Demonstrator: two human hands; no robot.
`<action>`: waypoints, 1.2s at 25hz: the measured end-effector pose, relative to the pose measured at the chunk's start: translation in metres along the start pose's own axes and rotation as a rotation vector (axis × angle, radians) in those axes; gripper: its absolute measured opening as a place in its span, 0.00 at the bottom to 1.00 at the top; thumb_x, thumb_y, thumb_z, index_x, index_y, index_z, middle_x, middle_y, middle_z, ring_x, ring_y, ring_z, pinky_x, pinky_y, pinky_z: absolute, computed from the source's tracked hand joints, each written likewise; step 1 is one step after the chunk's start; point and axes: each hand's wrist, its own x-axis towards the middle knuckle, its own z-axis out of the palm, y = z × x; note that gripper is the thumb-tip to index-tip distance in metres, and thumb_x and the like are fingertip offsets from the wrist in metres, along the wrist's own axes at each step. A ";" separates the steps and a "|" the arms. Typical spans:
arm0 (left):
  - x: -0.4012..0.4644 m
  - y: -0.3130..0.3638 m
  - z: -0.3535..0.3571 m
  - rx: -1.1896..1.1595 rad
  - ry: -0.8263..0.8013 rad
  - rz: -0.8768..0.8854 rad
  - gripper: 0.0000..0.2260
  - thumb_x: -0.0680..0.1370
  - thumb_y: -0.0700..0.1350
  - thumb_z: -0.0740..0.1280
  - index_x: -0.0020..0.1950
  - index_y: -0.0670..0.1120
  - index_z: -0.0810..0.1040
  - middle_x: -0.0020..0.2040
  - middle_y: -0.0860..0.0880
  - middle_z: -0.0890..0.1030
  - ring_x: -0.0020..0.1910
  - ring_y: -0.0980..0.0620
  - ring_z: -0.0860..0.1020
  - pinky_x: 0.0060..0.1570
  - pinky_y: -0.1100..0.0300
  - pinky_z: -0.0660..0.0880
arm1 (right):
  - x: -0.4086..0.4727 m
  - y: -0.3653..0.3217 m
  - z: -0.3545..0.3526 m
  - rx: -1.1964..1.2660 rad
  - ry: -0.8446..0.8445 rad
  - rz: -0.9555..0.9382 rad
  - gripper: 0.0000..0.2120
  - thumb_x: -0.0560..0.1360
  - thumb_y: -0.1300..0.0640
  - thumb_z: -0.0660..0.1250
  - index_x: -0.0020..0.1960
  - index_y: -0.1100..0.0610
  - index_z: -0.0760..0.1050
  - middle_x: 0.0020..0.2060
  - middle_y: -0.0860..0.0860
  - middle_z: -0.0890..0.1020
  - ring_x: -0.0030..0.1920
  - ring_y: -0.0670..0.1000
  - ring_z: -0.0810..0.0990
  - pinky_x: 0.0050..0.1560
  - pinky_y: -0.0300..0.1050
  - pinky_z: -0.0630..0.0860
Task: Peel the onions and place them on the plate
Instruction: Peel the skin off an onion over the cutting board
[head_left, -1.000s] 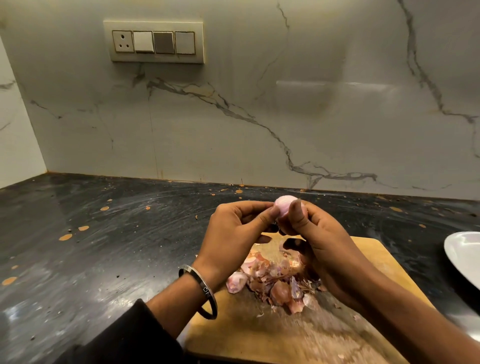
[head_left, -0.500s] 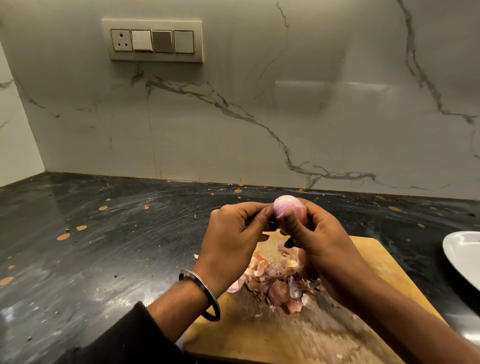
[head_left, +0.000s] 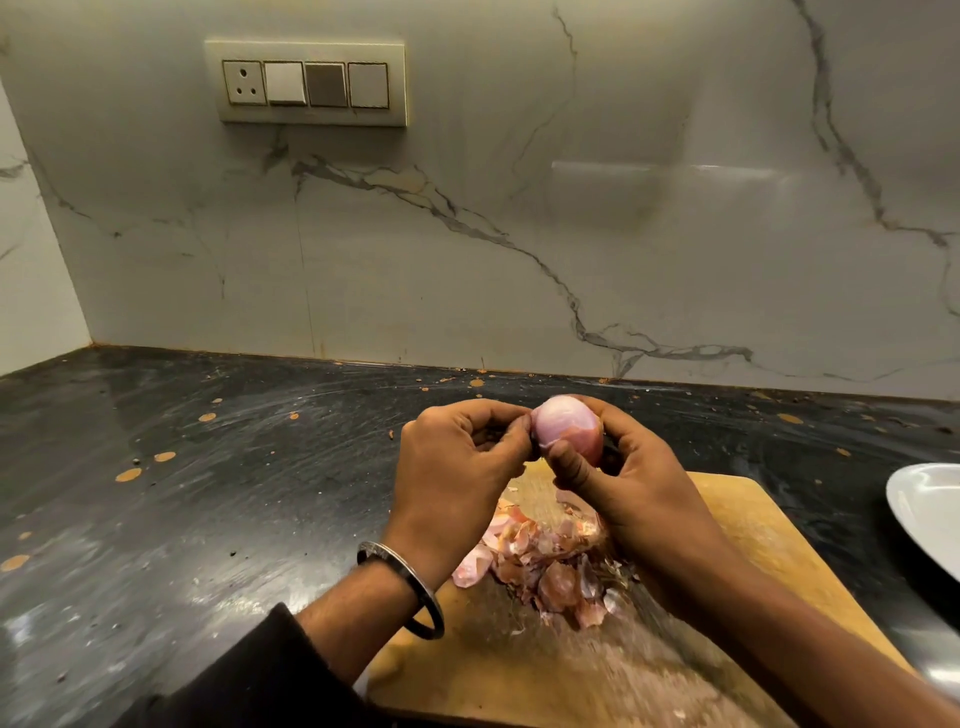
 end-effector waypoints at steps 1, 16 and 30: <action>0.000 0.002 0.000 -0.057 -0.018 -0.015 0.04 0.75 0.45 0.71 0.48 0.53 0.83 0.40 0.54 0.85 0.40 0.57 0.85 0.36 0.63 0.81 | 0.001 0.000 0.000 0.015 0.002 0.002 0.34 0.62 0.39 0.73 0.66 0.49 0.75 0.55 0.49 0.83 0.55 0.50 0.82 0.53 0.46 0.82; -0.007 -0.002 0.007 0.107 0.070 0.017 0.01 0.77 0.46 0.71 0.46 0.51 0.80 0.39 0.54 0.83 0.38 0.58 0.83 0.39 0.58 0.82 | -0.002 0.003 0.003 -0.030 0.020 -0.006 0.29 0.66 0.45 0.74 0.65 0.50 0.75 0.56 0.50 0.82 0.53 0.48 0.82 0.48 0.42 0.81; -0.003 -0.003 0.006 -0.230 -0.036 -0.171 0.13 0.71 0.51 0.71 0.52 0.47 0.83 0.46 0.51 0.85 0.46 0.53 0.85 0.40 0.57 0.83 | 0.000 0.003 0.001 0.024 0.004 -0.009 0.29 0.65 0.49 0.76 0.65 0.47 0.76 0.54 0.46 0.82 0.51 0.43 0.83 0.45 0.38 0.81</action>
